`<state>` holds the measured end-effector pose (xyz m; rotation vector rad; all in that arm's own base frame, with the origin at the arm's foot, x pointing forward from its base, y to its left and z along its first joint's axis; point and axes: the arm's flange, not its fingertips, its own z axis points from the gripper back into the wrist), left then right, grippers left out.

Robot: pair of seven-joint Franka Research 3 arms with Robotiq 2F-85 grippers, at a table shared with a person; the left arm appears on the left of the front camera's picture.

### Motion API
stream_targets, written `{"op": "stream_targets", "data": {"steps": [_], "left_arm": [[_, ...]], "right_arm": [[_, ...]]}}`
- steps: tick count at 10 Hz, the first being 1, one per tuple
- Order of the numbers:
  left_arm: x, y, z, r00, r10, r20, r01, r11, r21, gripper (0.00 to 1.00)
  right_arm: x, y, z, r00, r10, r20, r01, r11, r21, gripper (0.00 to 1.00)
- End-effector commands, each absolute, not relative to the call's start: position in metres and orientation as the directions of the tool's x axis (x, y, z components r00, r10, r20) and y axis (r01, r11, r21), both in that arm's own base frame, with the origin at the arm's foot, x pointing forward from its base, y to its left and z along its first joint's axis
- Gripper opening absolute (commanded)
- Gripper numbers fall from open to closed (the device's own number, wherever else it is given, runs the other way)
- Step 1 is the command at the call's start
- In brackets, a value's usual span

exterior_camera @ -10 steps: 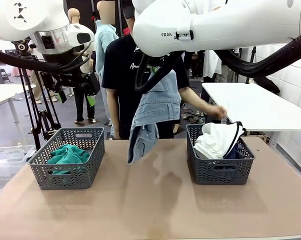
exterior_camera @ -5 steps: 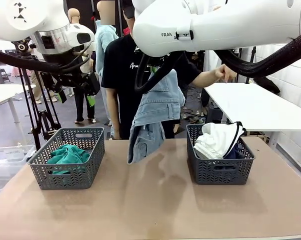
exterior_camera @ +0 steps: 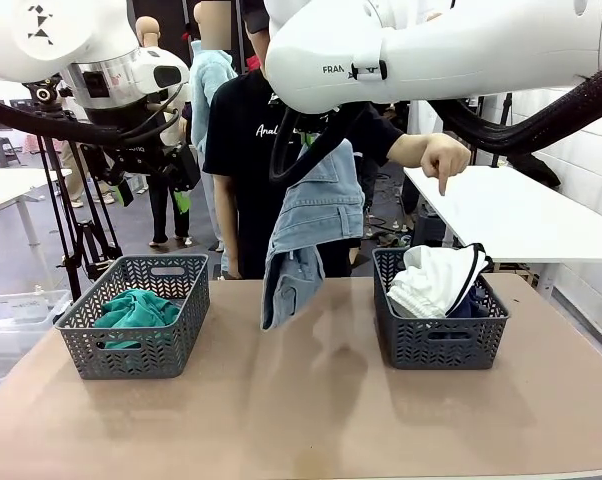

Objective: Sort the tops and bottoms.
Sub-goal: Sort the clothes according to human instructions.

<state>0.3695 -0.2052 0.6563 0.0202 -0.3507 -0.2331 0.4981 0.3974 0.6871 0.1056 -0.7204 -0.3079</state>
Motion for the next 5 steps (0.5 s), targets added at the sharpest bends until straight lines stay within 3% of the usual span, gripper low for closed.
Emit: {"op": "stream_targets", "data": {"steps": [1,5], "left_arm": [[0.3696,-0.2031,0.6575,0.915,-0.227,0.334,0.22,0.974,0.059,1.0],[0.3696,-0.2031,0.6575,0.915,-0.227,0.334,0.22,0.974,0.059,1.0]], "right_arm": [[0.4984,0.3966,0.6905,0.701,-0.316,0.64,0.23,0.949,0.216,0.0],[0.4984,0.3966,0.6905,0.701,-0.316,0.64,0.23,0.949,0.216,0.0]]}}
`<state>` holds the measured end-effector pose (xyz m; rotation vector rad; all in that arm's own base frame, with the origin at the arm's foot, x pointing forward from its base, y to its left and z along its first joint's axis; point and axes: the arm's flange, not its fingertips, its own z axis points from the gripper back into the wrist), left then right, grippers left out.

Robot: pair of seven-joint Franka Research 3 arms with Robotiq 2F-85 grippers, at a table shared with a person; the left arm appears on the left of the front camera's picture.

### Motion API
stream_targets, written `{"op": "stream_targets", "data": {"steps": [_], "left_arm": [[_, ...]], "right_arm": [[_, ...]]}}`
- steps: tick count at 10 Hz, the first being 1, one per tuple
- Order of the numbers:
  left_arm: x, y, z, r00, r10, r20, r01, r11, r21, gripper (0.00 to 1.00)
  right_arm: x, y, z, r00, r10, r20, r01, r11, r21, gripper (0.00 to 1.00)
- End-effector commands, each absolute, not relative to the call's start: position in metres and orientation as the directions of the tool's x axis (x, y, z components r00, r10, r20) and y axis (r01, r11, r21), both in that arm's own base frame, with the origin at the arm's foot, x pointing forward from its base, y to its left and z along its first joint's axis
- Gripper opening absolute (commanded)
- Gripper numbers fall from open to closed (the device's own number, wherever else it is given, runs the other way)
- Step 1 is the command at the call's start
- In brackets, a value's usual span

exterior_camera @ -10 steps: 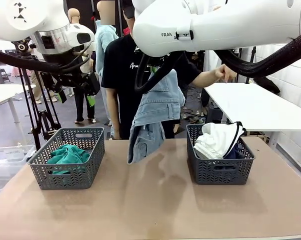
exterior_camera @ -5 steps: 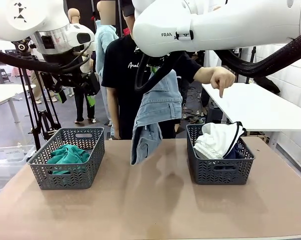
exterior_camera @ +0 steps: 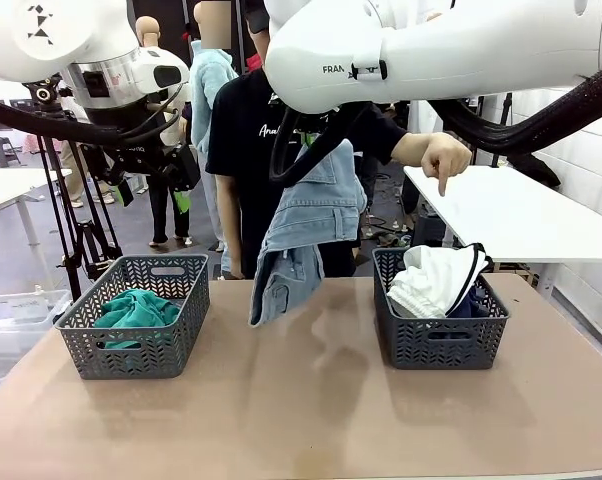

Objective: Sort the tops and bottoms.
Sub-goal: Sort the clothes according to human instructions.

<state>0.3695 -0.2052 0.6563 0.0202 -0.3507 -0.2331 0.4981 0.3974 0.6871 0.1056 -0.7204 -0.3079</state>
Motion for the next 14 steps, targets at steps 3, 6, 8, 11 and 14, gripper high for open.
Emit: {"op": "stream_targets", "data": {"steps": [3,6,8,11,14], "left_arm": [[0.37,-0.203,0.658,0.915,-0.227,0.334,0.22,0.974,0.059,1.0],[0.37,-0.203,0.658,0.915,-0.227,0.334,0.22,0.974,0.059,1.0],[0.37,-0.203,0.658,0.915,-0.227,0.334,0.22,0.974,0.059,1.0],[0.37,-0.203,0.658,0.915,-0.227,0.334,0.22,0.974,0.059,1.0],[0.37,-0.203,0.658,0.915,-0.227,0.334,0.22,0.974,0.059,1.0]], "right_arm": [[0.472,0.377,0.739,0.68,-0.297,0.671,0.235,0.954,0.184,0.0],[0.43,0.325,0.801,0.631,-0.311,0.711,0.269,0.947,0.175,0.0],[0.424,0.281,0.806,0.632,-0.332,0.7,0.309,0.937,0.165,0.0],[0.434,0.212,0.791,0.495,-0.524,0.693,0.549,0.807,0.218,0.0],[0.451,0.188,0.772,0.476,-0.571,0.669,0.668,0.73,0.148,0.0]]}}
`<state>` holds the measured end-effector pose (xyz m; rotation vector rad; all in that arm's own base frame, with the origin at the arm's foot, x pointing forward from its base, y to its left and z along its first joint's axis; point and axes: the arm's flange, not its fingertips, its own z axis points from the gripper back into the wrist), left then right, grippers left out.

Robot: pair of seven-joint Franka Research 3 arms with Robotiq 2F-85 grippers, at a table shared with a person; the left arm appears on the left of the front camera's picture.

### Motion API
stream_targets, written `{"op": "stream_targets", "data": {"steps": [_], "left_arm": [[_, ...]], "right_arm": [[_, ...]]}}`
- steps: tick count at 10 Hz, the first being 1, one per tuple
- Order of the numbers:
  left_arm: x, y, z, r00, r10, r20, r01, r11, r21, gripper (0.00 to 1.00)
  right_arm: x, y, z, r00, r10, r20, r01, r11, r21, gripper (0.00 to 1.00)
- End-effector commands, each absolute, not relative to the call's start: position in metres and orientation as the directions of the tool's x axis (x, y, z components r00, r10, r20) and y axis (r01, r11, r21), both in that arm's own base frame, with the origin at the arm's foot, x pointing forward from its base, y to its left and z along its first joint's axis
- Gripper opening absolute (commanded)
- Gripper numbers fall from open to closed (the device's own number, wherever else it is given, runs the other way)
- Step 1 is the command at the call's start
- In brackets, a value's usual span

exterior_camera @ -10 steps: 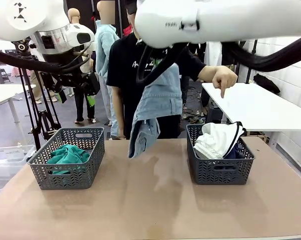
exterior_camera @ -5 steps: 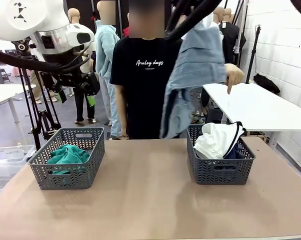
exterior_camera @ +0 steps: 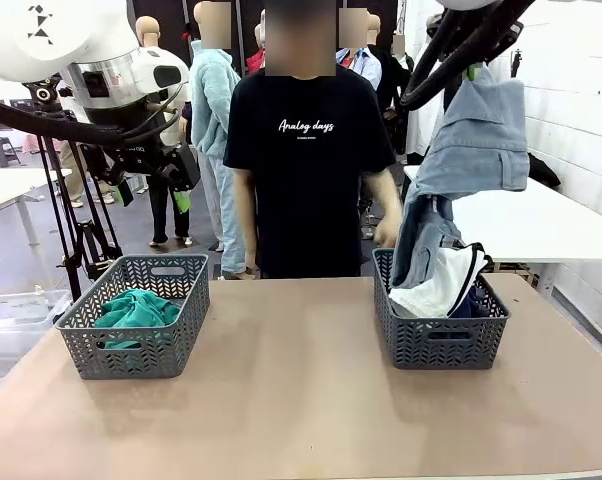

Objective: Sort the tops and bottoms.
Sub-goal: Sort the clothes according to human instructions.

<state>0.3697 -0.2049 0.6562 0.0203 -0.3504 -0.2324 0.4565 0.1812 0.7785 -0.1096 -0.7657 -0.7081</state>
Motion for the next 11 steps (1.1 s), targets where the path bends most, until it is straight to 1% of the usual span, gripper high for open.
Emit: {"op": "stream_targets", "data": {"steps": [1,5,6,7,8,9,11], "left_arm": [[0.37,-0.203,0.658,0.915,-0.227,0.334,0.22,0.974,0.059,1.0],[0.37,-0.203,0.658,0.915,-0.227,0.334,0.22,0.974,0.059,1.0],[0.37,-0.203,0.658,0.915,-0.227,0.334,0.22,0.974,0.059,1.0],[0.37,-0.203,0.658,0.915,-0.227,0.334,0.22,0.974,0.059,1.0],[0.37,-0.203,0.658,0.915,-0.227,0.334,0.22,0.974,0.059,1.0],[0.37,-0.203,0.658,0.915,-0.227,0.334,0.22,0.974,0.059,1.0],[0.37,-0.203,0.658,0.915,-0.227,0.334,0.22,0.974,0.059,1.0]], "right_arm": [[0.454,0.187,0.787,0.512,-0.529,0.677,0.588,0.79,0.172,0.0],[0.454,0.187,0.787,0.512,-0.529,0.677,0.588,0.79,0.172,0.0],[0.453,0.191,0.783,0.507,-0.535,0.676,0.608,0.778,0.161,0.0],[0.48,0.179,0.78,0.569,-0.543,0.617,0.606,0.784,0.131,0.0],[0.507,0.162,0.771,0.572,-0.571,0.588,0.639,0.76,0.116,0.0],[0.53,0.148,0.756,0.595,-0.583,0.553,0.664,0.745,0.071,0.0],[0.56,0.136,0.72,0.643,-0.6,0.476,0.674,0.739,0.02,0.0]]}}
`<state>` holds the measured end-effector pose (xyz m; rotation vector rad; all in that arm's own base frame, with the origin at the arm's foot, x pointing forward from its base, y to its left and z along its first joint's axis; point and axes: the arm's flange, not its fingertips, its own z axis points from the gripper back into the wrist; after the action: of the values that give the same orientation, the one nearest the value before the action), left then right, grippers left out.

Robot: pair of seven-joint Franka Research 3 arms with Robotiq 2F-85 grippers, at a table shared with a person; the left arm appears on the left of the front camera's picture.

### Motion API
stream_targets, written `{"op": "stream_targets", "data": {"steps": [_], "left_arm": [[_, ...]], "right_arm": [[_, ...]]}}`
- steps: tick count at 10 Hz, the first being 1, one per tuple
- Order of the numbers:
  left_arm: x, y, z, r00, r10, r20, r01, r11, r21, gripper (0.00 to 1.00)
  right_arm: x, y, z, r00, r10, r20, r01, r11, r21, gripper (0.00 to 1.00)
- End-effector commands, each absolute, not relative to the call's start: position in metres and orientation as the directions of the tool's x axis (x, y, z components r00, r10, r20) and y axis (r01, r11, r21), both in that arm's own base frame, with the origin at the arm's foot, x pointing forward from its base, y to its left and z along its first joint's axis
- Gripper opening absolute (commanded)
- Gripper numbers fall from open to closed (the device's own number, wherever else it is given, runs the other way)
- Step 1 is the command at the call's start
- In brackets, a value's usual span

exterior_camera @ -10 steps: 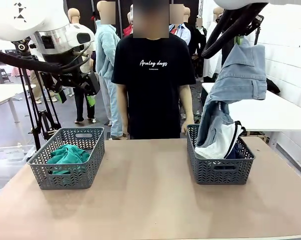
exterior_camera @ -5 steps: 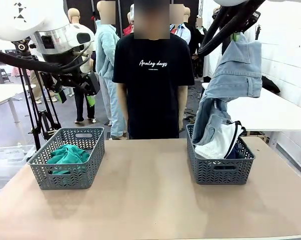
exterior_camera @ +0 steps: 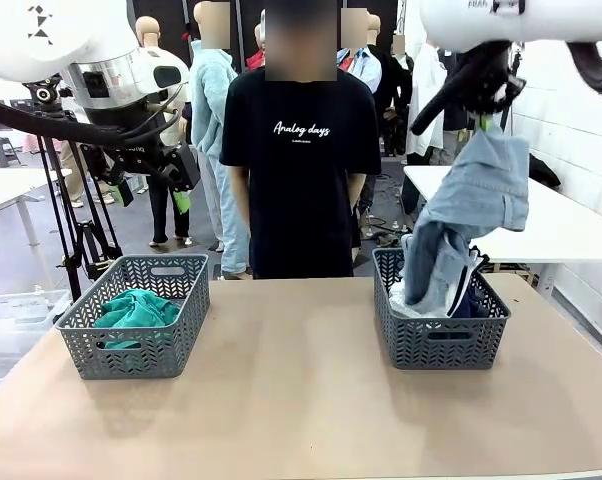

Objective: Sort the tops and bottoms.
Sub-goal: Sort the clothes according to human instructions.

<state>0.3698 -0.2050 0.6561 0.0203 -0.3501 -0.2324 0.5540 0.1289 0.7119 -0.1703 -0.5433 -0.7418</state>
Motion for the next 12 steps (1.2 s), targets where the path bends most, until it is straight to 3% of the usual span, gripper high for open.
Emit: {"op": "stream_targets", "data": {"steps": [1,4,6,8,9,12], "left_arm": [[0.37,-0.203,0.658,0.915,-0.227,0.334,0.22,0.974,0.059,1.0],[0.37,-0.203,0.658,0.915,-0.227,0.334,0.22,0.974,0.059,1.0],[0.37,-0.203,0.658,0.915,-0.227,0.334,0.22,0.974,0.059,1.0],[0.37,-0.203,0.658,0.915,-0.227,0.334,0.22,0.974,0.059,1.0],[0.37,-0.203,0.658,0.915,-0.227,0.334,0.22,0.974,0.059,1.0],[0.37,-0.203,0.658,0.915,-0.227,0.334,0.22,0.974,0.059,1.0]], "right_arm": [[0.57,0.139,0.698,0.678,-0.593,0.434,0.659,0.752,-0.004,0.0],[0.586,0.156,0.617,0.784,-0.554,0.279,0.588,0.807,-0.051,0.0],[0.58,0.159,0.581,0.792,-0.577,0.199,0.591,0.806,-0.015,0.0],[0.572,0.148,0.607,0.755,-0.622,0.207,0.64,0.768,-0.029,0.0],[0.588,0.169,0.578,0.788,-0.582,0.201,0.601,0.798,-0.041,0.0],[0.595,0.153,0.581,0.787,-0.594,0.166,0.61,0.79,-0.063,0.0]]}}
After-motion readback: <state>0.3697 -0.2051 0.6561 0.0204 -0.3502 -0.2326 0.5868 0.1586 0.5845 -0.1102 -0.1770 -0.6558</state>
